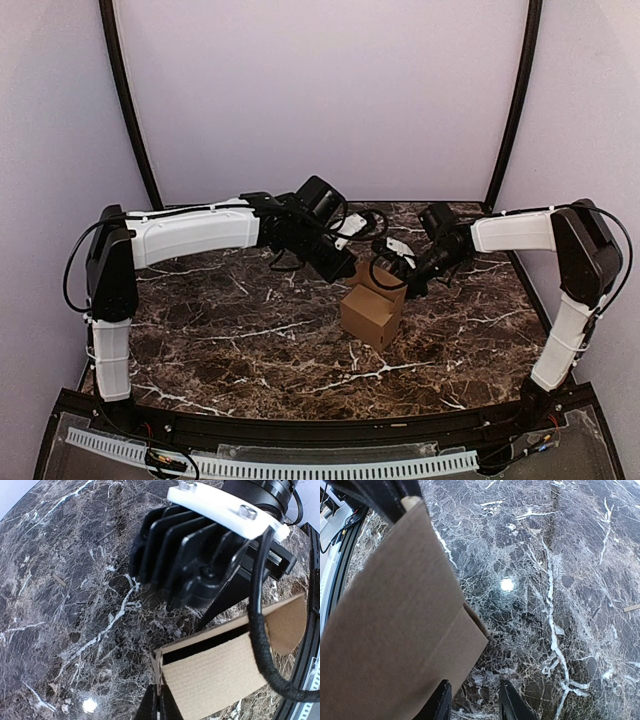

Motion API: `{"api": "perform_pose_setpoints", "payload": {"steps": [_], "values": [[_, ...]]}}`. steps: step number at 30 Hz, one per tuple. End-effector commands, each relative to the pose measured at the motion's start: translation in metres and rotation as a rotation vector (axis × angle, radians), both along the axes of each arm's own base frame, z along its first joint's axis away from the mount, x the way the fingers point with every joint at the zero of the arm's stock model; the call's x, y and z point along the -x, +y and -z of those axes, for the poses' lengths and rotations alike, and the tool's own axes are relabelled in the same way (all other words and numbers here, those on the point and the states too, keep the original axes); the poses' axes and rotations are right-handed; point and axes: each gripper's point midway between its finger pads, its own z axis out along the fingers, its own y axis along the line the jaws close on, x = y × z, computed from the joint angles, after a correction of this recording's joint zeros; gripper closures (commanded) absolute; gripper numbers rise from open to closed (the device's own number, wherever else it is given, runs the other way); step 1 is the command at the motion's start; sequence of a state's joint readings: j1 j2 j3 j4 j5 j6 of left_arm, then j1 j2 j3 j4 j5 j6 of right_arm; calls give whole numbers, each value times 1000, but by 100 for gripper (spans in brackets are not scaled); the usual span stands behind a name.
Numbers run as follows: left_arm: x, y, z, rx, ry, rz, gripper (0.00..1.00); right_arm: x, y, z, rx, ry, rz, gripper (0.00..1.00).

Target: Fold the paper box

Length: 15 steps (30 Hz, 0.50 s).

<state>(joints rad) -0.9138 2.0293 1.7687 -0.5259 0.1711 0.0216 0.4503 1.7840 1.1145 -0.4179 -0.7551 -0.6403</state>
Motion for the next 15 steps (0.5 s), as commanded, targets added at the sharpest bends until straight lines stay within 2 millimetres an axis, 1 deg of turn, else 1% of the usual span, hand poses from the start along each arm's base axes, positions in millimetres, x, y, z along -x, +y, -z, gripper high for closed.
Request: {"api": "perform_pose_setpoints", "payload": {"steps": [1,8,11,13,15], "values": [[6,-2,-7,-2,16,-32,99,-5,-1,1,-6,10,19,68],[11,1,0,-22,23,-82,99,-12,-11,-3,-11,5,51,67],[11,-1,1,-13,22,-90,99,-15,-16,-5,-11,1,69,67],[11,-2,0,-7,18,-93,99,-20,-22,-7,-9,-1,92,67],[10,-4,-2,-1,13,-97,99,-29,-36,-13,0,-19,125,67]]}}
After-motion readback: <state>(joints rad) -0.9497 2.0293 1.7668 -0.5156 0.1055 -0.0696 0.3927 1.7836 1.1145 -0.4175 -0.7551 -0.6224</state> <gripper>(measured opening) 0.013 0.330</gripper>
